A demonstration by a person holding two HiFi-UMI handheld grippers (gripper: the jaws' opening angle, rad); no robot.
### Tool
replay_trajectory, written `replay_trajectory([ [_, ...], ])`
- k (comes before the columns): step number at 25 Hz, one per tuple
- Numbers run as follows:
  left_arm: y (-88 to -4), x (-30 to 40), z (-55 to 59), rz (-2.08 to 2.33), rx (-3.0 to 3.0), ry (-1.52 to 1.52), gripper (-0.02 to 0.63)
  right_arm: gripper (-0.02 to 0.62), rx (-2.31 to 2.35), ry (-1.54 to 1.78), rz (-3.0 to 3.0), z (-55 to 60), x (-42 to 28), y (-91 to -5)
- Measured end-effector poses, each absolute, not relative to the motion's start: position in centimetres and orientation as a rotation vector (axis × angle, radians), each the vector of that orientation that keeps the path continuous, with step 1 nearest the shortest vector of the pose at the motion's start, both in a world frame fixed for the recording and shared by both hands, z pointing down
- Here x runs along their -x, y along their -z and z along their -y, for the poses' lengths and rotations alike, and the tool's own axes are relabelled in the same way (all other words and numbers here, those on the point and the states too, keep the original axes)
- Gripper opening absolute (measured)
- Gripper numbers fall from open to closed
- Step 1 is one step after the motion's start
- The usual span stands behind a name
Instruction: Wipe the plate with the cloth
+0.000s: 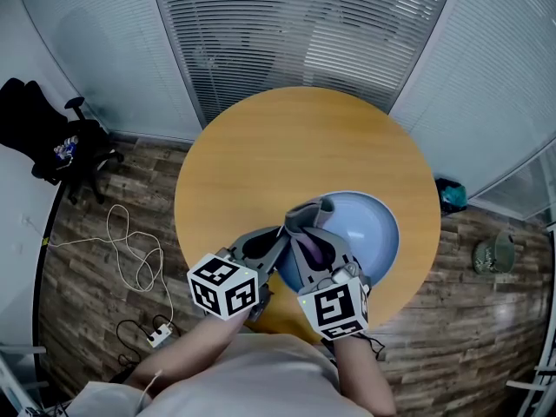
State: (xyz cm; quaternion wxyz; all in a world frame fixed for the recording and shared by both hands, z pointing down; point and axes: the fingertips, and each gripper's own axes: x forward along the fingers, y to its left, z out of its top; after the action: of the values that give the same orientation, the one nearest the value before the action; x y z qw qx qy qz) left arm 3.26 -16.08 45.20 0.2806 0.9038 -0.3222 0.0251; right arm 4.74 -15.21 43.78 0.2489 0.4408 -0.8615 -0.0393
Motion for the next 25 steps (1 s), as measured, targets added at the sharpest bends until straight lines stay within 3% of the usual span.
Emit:
replay_trajectory([
  [25,-45.9,-3.2,15.8,0.863,-2.42,-0.085,0.037,0.051,-1.258,0.08,2.299,15.0,-7.5,-44.8],
])
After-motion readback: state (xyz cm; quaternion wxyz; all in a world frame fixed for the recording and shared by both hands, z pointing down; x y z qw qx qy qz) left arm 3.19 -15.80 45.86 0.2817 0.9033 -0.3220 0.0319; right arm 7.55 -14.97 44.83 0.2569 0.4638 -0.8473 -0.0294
